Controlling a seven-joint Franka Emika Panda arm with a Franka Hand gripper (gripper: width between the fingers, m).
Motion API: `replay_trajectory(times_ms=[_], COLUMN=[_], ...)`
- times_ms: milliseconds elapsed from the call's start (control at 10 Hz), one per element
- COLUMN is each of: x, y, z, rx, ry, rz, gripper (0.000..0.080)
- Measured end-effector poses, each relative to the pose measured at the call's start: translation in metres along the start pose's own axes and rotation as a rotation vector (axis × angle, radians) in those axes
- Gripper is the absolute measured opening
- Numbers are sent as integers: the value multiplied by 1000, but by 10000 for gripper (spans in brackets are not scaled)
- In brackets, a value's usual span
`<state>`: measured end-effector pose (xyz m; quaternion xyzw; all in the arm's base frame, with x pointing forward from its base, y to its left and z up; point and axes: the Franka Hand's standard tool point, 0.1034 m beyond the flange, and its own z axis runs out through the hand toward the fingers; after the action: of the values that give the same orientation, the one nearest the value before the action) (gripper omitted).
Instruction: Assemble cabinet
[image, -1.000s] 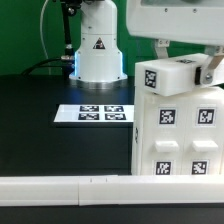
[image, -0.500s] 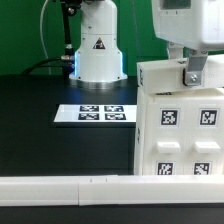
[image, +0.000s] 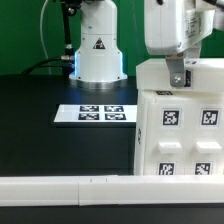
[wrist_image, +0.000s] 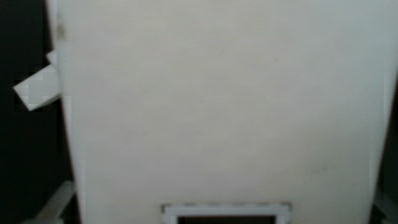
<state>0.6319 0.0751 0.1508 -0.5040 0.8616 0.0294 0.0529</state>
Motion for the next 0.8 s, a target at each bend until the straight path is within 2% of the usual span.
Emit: replay_trajectory(times_ms=[300, 400, 500, 600, 700, 800], x=[0, 0, -4, -10, -13, -12], y=[0, 0, -1, -2, -1, -1], z=[0, -1, -10, -23, -31, -30], rx=[5, 5, 13, 28, 28, 30], ry=[7, 6, -5, -21, -28, -25], rz=[-85, -107, -176, -288, -486, -564], gripper=[541, 720, 774, 774, 795, 795])
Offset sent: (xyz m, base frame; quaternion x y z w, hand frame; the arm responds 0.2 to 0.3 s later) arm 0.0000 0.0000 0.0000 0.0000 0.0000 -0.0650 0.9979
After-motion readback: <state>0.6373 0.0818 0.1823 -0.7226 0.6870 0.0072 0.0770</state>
